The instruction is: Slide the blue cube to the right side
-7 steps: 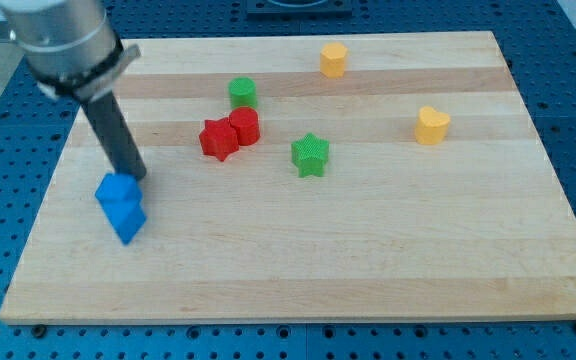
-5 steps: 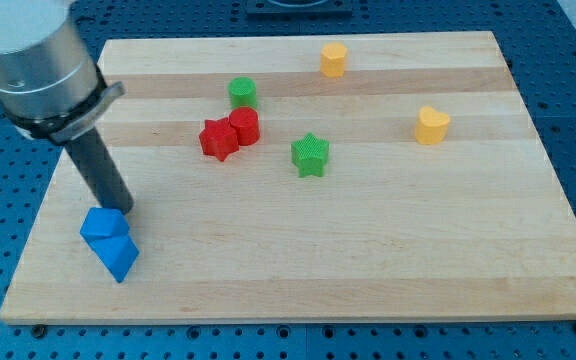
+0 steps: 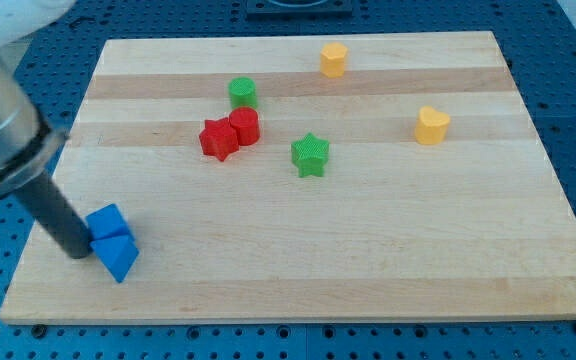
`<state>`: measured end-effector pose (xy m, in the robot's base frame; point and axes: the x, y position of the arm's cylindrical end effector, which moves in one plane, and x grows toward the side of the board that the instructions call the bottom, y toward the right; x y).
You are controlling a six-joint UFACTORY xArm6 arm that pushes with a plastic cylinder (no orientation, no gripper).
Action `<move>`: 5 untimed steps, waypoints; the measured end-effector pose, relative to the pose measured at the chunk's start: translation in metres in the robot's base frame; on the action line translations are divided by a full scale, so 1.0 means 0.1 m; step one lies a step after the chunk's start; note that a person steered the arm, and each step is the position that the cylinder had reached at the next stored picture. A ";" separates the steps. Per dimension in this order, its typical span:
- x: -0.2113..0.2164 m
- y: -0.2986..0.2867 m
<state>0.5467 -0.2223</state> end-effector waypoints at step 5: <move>-0.32 0.30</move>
<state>0.5147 -0.1924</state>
